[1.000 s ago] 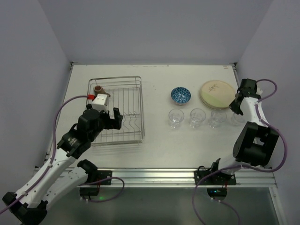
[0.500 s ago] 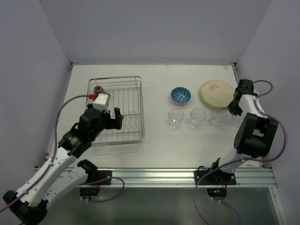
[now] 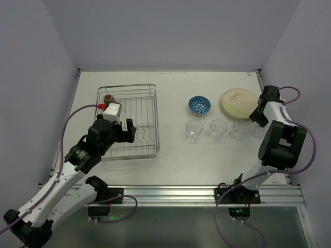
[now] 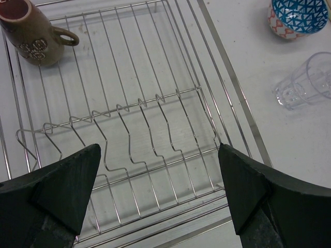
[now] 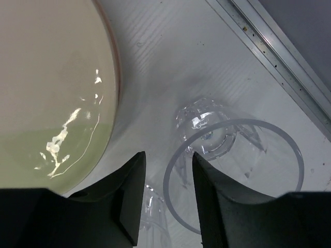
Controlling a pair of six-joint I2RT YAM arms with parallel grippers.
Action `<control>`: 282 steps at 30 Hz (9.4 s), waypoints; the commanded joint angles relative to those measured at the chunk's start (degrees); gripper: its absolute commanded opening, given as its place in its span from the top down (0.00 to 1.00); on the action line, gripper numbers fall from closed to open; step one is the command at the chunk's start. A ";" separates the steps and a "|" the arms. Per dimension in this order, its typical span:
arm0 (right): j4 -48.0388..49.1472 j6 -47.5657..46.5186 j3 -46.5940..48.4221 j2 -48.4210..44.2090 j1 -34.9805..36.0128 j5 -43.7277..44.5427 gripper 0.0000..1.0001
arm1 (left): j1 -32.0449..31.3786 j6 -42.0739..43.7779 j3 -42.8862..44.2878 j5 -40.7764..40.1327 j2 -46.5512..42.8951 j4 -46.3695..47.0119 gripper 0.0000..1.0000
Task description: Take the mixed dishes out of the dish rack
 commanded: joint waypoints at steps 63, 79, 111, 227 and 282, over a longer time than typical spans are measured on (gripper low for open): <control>14.43 3.77 -20.74 -52.89 28.70 -38.36 0.01 | 26.58 -41.46 54.55 -18.93 71.37 -18.79 0.01; 15.13 4.04 -22.24 -53.33 28.87 -39.68 0.01 | 27.19 -43.92 53.32 -18.94 75.24 -17.12 0.12; 14.51 2.90 -21.97 -53.77 28.96 -39.15 0.01 | 27.19 -44.45 50.95 -17.27 69.02 -16.25 1.00; -6.94 1.75 -18.72 -27.58 57.35 -6.70 1.00 | 1.09 5.21 13.16 -19.81 0.80 -4.64 0.00; -25.38 -3.61 -4.23 -69.23 46.89 20.62 0.01 | 13.22 3.10 20.35 -22.63 -9.66 -14.39 0.00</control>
